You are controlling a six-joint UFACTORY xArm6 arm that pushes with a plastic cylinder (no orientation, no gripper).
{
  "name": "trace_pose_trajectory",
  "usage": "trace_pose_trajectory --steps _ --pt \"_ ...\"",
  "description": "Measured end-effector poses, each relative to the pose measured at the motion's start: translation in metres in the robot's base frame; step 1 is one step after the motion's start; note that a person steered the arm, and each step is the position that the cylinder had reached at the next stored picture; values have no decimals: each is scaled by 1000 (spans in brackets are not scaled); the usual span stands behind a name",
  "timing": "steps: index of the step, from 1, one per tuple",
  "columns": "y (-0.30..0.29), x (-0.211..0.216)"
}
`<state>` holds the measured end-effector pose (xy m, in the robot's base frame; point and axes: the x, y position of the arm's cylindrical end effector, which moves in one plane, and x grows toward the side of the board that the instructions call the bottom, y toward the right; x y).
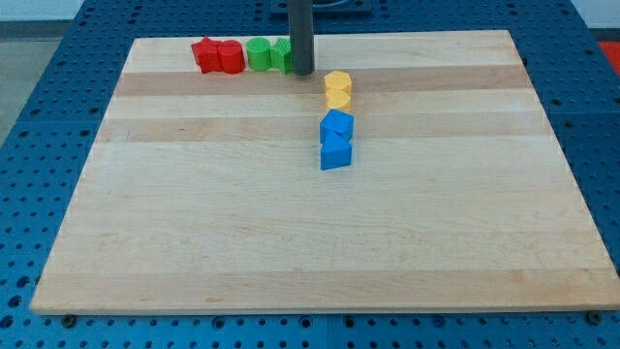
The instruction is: Separate the group of blocks at center
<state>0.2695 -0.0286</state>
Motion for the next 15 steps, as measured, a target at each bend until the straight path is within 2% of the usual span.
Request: trace_pose_trajectory --steps 1,3,6,7,8,10,15 --pt "0 3" --pt "-9 39" --pt "-171 38" --pt "-218 21" --pt "-240 -6" --pt "-220 -51" --pt "-136 -32"
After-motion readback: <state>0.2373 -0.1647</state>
